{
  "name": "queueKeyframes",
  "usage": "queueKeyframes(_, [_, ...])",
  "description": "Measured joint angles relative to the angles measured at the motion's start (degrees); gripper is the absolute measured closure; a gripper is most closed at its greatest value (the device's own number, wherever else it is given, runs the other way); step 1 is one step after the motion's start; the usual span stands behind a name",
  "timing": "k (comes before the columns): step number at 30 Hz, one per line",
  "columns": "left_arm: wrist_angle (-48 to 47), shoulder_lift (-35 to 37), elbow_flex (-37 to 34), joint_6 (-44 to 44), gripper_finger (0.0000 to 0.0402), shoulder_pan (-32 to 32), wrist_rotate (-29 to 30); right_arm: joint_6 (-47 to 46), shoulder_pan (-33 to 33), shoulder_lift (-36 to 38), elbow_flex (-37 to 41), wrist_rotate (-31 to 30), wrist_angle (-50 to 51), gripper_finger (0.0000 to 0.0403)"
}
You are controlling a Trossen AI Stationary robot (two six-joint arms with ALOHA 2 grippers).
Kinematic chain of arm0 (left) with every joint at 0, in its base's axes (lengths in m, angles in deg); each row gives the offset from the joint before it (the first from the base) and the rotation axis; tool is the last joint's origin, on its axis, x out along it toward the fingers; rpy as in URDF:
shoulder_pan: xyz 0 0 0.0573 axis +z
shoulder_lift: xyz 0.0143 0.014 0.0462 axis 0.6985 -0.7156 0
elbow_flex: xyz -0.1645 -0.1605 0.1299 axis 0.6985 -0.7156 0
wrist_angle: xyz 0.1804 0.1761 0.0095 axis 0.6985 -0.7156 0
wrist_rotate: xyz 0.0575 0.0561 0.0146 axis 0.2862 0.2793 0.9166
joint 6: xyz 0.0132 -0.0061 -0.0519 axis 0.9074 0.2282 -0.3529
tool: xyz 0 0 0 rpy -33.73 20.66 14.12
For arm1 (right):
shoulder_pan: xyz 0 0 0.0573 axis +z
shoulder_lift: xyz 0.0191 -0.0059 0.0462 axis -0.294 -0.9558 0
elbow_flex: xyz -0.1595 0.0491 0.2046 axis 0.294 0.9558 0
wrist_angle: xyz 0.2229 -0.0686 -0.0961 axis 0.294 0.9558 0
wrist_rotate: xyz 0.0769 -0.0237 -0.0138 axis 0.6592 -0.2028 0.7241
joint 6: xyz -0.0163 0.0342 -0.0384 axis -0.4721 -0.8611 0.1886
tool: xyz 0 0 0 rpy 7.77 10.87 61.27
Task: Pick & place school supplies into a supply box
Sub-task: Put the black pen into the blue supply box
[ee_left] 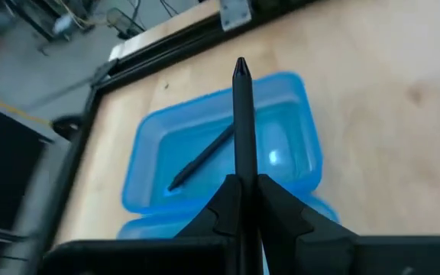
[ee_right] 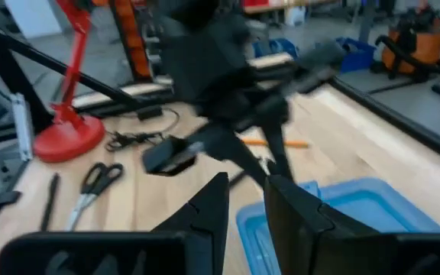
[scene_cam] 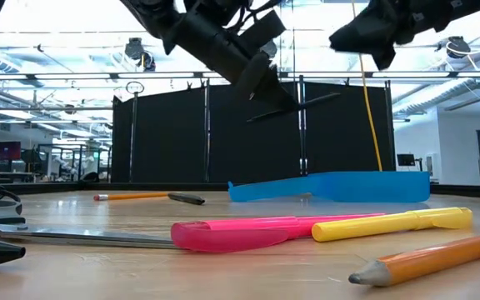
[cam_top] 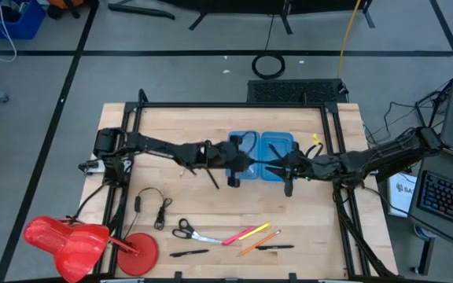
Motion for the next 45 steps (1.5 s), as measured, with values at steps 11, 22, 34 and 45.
queueKeyframes(11, [8.01, 0.00, 0.89, -29.79, 0.0378, 7.82, -14.54, 4.43, 2.96, 3.80, 0.00, -5.89, -0.12, 0.0326])
queueKeyframes(22, [19.89, -5.44, 0.84, -51.91, 0.0378, 11.83, -19.98, 4.06, 2.96, 3.69, 0.00, -5.72, 0.00, 0.0325])
queueKeyframes(34, [27.62, -16.48, 6.08, -67.40, 0.0377, 13.92, -20.35, 4.08, 2.94, 3.69, 0.00, -5.68, 0.19, 0.0325])
queueKeyframes(45, [26.77, -23.47, 13.82, -69.22, 0.0371, 11.00, -18.65, 4.06, 2.94, 3.66, 0.00, -5.68, 0.35, 0.0326])
